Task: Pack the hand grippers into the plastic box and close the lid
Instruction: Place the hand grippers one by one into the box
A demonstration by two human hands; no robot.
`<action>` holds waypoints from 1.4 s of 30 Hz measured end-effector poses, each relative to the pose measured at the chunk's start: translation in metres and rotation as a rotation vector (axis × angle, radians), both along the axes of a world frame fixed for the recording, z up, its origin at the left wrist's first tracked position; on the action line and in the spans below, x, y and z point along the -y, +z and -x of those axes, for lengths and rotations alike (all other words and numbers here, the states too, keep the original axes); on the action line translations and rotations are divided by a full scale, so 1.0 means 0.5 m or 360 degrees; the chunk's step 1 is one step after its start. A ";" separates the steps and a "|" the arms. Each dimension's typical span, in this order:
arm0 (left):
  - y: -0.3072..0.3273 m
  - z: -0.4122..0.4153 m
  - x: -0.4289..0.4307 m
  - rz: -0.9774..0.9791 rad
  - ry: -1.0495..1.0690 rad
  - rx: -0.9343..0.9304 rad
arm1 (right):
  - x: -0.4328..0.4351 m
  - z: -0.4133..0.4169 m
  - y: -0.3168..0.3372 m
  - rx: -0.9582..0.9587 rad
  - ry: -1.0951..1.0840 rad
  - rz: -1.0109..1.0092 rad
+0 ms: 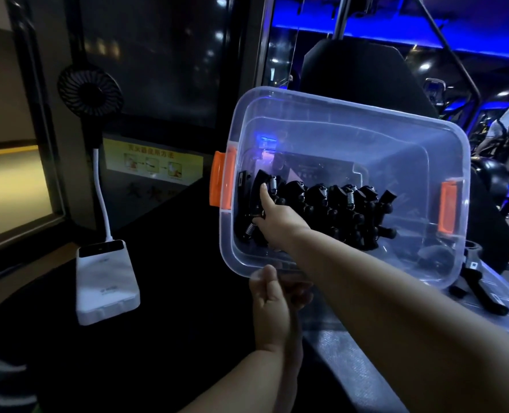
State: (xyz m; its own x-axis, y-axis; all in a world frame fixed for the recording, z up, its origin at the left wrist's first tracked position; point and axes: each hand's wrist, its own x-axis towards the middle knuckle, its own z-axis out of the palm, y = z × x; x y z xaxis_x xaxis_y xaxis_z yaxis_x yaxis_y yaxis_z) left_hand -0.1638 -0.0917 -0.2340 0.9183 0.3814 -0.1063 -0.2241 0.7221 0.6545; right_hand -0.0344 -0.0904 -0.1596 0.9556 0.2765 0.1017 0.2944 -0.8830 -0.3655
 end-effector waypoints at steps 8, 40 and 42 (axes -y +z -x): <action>0.006 0.003 -0.006 -0.0018 -0.0028 0.0071 | 0.022 0.019 0.028 -0.0020 -0.0056 0.0014; -0.002 -0.002 0.012 -0.0513 0.0262 -0.0022 | 0.674 0.063 -0.122 0.0896 -0.1243 -0.0684; -0.002 -0.003 0.013 -0.0522 0.0262 -0.0021 | 0.692 0.062 -0.143 0.0592 -0.1381 -0.0456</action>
